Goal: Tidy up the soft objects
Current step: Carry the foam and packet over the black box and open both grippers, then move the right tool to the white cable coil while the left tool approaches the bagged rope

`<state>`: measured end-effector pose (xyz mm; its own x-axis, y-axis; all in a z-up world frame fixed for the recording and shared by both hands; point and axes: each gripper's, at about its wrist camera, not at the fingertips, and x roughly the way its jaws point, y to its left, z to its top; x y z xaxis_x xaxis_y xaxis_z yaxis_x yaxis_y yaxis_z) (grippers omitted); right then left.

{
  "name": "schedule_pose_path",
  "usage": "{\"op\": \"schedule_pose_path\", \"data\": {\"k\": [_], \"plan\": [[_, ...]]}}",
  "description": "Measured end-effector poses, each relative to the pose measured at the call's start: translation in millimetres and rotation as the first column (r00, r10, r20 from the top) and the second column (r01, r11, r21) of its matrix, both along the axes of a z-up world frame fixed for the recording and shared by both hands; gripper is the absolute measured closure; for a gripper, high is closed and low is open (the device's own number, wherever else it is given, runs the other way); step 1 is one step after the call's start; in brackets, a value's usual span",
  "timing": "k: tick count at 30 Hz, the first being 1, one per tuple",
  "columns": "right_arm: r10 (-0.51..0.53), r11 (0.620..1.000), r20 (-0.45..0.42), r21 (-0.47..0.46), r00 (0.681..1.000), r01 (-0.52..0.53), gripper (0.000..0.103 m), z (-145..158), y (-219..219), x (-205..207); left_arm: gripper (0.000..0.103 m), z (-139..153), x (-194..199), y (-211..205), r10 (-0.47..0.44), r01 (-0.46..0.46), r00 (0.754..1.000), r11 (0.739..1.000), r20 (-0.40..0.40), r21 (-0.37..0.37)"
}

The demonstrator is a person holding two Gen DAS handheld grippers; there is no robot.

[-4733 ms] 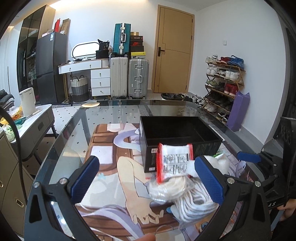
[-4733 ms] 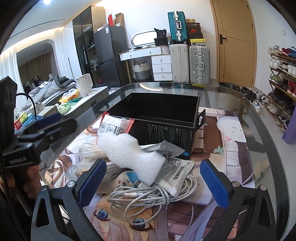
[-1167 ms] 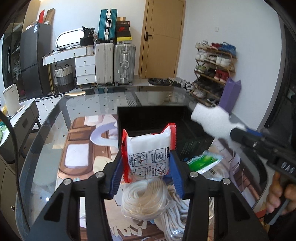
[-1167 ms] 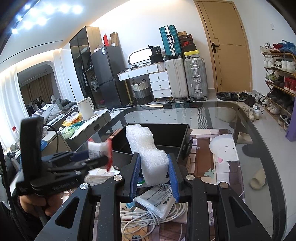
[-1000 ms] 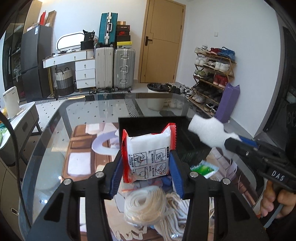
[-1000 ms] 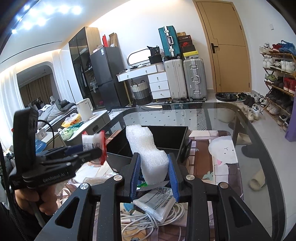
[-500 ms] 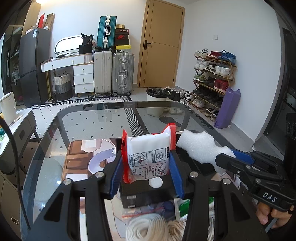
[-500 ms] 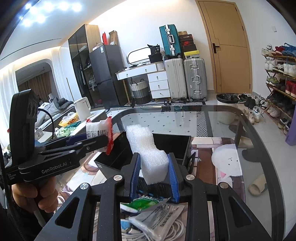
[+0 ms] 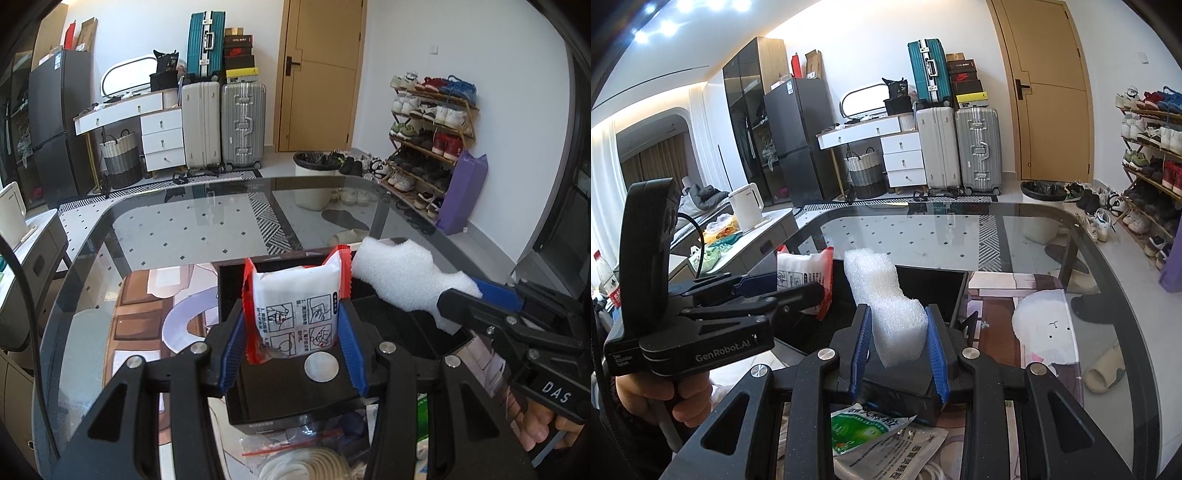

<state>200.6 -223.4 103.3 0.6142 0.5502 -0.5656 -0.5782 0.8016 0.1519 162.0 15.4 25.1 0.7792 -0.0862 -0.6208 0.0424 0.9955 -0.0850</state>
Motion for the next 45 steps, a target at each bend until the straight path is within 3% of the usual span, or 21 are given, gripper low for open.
{"op": "schedule_pose_path", "data": {"k": [11, 16, 22, 24, 27, 45], "plan": [[0.022, 1.000, -0.035, 0.019, 0.999, -0.021, 0.073, -10.5, 2.0, 19.1, 0.054, -8.8, 8.4, -0.9, -0.001, 0.002, 0.999, 1.000, -0.045, 0.025], [0.023, 0.998, -0.038, 0.057, 0.999, -0.021, 0.072, -9.3, -8.4, 17.2, 0.034, -6.5, 1.0, -2.1, -0.021, 0.021, 0.999, 1.000, -0.036, 0.008], [0.011, 0.999, -0.026, 0.042, 1.000, -0.010, 0.040, -4.8, -27.1, 2.9, 0.006, 8.1, -16.5, -3.7, -0.023, 0.023, 1.000, 1.000, 0.007, 0.008], [0.005, 0.998, -0.019, 0.056, 1.000, -0.004, 0.008, -3.4, -35.9, -3.3, 0.002, 12.0, -23.8, -1.5, -0.026, 0.026, 0.999, 1.000, 0.018, 0.007], [0.000, 0.997, -0.016, 0.074, 1.000, 0.001, 0.001, -1.6, -46.5, -11.7, 0.000, 16.1, -37.8, 0.1, -0.027, 0.026, 0.999, 1.000, 0.034, 0.014], [-0.004, 0.998, -0.062, -0.056, 0.998, 0.001, 0.001, -10.2, -62.0, -52.3, 0.000, 10.7, -86.9, 14.9, 0.030, -0.030, 0.999, 0.999, 0.020, 0.021]]}}
